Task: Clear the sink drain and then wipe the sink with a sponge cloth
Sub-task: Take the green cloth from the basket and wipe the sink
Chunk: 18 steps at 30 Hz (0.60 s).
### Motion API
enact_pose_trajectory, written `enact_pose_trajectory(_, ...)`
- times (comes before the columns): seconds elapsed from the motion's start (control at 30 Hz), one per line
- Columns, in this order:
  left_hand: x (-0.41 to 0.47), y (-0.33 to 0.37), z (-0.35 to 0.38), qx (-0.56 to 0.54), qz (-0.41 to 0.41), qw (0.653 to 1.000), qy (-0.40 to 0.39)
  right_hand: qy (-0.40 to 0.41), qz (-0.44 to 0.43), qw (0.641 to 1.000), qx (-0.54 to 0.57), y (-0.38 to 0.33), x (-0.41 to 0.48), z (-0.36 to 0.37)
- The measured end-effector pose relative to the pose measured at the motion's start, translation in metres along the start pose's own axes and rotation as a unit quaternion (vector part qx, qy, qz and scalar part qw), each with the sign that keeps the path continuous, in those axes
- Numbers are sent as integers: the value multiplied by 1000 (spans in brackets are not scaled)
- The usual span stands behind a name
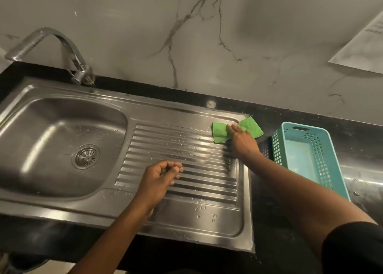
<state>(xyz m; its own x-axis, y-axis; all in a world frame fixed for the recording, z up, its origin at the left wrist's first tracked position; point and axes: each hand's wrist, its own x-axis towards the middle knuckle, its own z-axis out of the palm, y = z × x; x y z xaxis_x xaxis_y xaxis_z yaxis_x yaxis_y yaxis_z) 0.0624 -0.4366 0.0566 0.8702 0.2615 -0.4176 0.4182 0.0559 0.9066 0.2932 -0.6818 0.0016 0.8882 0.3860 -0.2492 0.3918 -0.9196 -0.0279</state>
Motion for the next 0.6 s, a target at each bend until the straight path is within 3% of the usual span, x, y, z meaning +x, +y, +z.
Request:
enact_pose_trajectory(0.23, 4, 0, -4, 9, 0, 1000, -18, 41, 57, 997, 10, -28, -58, 17)
enact_pose_trajectory(0.5, 13, 0, -8, 0, 4, 999, -32, -35, 43, 998, 4, -46, -114, 0)
enact_pose_trajectory(0.57, 15, -2, -10, 0, 1, 999, -36, -71, 76, 986, 131, -29, -105, -21)
enact_pose_trajectory(0.6, 15, -2, -12, 0, 0, 999, -37, -75, 113, 964, 231, -18, -98, -35)
